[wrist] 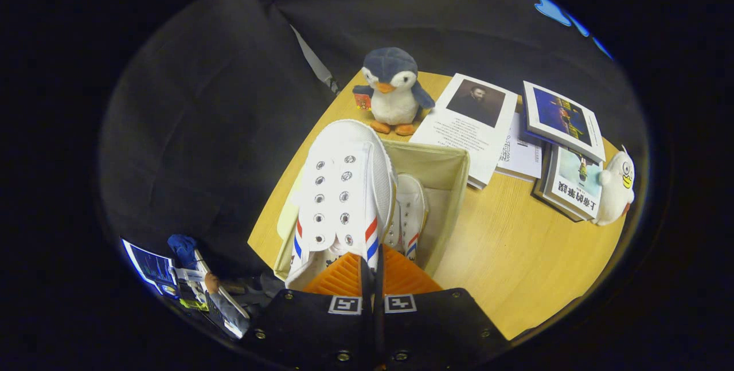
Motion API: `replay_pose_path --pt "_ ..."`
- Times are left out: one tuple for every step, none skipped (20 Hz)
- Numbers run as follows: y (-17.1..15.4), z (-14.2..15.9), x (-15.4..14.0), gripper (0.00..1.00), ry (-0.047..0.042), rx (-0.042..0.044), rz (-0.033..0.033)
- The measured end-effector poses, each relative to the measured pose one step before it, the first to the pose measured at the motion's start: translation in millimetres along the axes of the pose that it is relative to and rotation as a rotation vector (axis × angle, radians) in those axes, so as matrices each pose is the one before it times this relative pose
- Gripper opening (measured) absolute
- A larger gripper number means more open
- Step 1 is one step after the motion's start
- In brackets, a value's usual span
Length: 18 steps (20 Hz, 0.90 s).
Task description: Open the storage box then place both shoes into the box .Put the left shoe in first, then the right shoe, with the right side of both shoes facing outward in a uniform manner.
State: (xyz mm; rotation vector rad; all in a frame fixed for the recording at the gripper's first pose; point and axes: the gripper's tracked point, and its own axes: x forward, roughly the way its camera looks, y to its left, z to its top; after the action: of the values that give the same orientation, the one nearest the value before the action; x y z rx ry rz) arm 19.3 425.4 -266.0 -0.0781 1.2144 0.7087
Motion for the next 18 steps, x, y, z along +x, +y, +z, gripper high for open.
replay_pose_path --pt "11.32 3.98 9.43 0.01 -0.00576 -0.00359 0.00519" --pt "7.78 3.46 -1.25 0.01 -0.01375 0.00047 0.02335" --pt "7.86 5.36 -0.02 0.17 -0.02645 0.00147 0.02715" --pt "2.45 6.57 -10.82 0.3 -0.03059 -0.01141 0.00607" --pt "0.19 7.43 -6.19 0.53 -0.0391 -0.01732 -0.0009" --pt "-4.6 7.46 -9.77 0.76 -0.03686 -0.02399 -0.0192" --pt "-5.09 10.12 -13.7 0.99 -0.03427 -0.01899 -0.01425" --pt "-1.82 0.21 -0.48 0.99 -0.03224 -0.0114 -0.01483" --pt "-4.48 4.2 -9.39 0.99 -0.0288 -0.00168 -0.00392" --pt "-4.62 4.14 -10.45 0.99 -0.02549 0.00652 -0.00389" --pt "-6.59 2.66 -11.16 0.99 -0.02261 0.01173 -0.00428" --pt "-7.13 2.03 -10.51 0.99 -0.02356 0.01335 -0.00698" --pt "-8.46 3.51 -10.91 0.99 -0.02604 0.01347 -0.01188" --pt "-9.41 4.34 -10.67 0.99 -0.03113 0.01311 -0.01399" --pt "-12.17 4.71 -10.24 0.99 -0.03285 0.01142 -0.02113" --pt "-14.08 3.79 -10.02 0.99 -0.03372 0.01103 -0.03739" --pt "-15.08 6.27 -11.2 0.99 -0.04032 0.01026 -0.03482" --pt "-12.6 7.27 -10.71 0.99 -0.04666 0.01062 -0.02896"
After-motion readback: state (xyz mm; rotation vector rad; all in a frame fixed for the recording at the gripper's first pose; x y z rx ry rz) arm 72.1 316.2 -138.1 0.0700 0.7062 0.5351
